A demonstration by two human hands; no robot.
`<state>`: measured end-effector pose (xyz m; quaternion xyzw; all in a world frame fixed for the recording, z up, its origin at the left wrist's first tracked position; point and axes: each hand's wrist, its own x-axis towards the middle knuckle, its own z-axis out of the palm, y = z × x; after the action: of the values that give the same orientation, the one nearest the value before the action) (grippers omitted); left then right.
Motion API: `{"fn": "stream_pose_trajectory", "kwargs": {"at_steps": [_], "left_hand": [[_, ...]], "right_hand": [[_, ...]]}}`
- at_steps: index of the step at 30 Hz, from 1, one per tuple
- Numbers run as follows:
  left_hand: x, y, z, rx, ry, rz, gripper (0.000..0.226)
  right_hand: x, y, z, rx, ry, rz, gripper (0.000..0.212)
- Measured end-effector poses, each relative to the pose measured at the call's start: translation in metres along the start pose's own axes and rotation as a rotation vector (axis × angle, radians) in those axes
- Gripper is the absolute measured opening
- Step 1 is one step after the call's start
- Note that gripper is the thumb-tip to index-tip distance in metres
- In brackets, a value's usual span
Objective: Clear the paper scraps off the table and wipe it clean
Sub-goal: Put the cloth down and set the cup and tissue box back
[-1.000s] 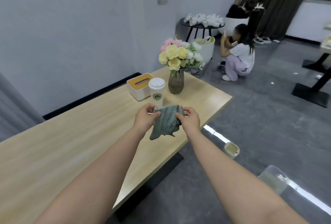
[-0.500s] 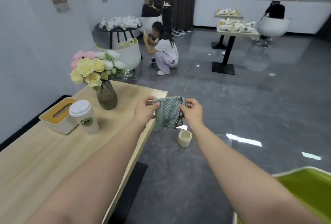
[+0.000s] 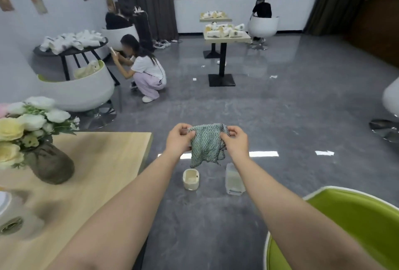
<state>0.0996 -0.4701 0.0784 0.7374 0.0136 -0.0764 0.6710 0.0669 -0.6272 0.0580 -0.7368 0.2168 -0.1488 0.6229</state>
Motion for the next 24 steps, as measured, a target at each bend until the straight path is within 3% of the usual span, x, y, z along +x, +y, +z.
{"fn": "stream_pose_trajectory", "kwargs": {"at_steps": [15,24], "left_hand": [[0.140,-0.044,0.102,0.035,-0.317,-0.126,0.020],[0.209,-0.133,0.171,0.061,-0.351,-0.309,0.019]], "right_hand": [[0.114,0.069,-0.031,-0.024,0.302,0.196,0.014],[0.181,0.161,-0.044,-0.084,0.290,0.314,0.016]]}}
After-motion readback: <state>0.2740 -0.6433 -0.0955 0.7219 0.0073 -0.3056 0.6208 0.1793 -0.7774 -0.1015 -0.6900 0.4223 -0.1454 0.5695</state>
